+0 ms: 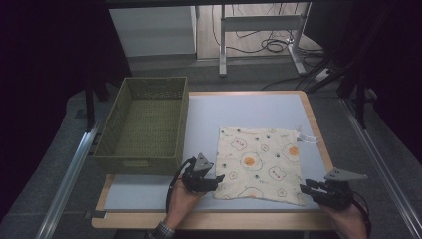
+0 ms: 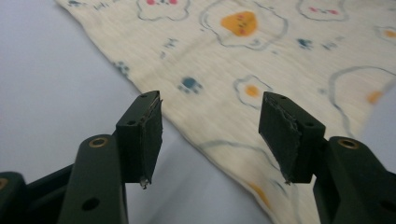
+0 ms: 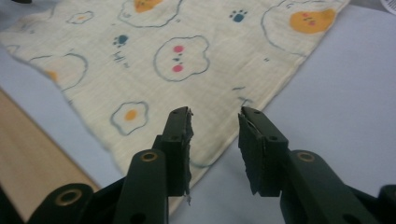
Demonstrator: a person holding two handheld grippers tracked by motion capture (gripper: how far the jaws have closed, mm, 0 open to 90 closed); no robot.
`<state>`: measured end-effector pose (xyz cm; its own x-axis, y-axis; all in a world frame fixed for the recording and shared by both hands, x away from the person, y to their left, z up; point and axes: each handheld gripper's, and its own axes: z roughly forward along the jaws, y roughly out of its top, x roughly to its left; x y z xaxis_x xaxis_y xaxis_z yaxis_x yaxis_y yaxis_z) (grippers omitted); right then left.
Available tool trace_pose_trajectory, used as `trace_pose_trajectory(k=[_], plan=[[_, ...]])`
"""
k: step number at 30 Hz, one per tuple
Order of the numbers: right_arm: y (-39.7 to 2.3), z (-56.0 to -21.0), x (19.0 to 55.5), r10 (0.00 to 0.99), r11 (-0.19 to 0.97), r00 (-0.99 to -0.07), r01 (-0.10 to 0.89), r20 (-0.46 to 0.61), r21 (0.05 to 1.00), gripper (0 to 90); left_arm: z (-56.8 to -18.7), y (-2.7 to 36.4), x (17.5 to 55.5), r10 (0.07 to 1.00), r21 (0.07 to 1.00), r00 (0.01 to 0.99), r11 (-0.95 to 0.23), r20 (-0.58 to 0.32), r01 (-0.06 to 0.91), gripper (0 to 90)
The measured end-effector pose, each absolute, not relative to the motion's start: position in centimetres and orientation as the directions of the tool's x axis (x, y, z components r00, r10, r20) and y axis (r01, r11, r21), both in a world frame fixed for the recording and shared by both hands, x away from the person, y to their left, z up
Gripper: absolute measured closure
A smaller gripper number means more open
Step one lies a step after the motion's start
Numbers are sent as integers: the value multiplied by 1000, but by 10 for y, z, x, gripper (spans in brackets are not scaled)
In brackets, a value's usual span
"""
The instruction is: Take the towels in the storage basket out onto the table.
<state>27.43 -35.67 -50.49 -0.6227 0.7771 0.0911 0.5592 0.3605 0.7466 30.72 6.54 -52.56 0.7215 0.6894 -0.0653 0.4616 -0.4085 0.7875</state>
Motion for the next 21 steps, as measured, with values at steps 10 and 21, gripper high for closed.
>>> trace_pose_trajectory(k=[10, 21], plan=[[-357, -505, 312, 798, 316, -590, 583, 122, 748, 539, -523, 57, 365, 723, 787, 683, -362, -102, 500, 388], [-350, -502, 364, 817, 331, -572, 567, 71, 754, 536, -517, 47, 418, 765, 783, 641, -358, -68, 509, 447]])
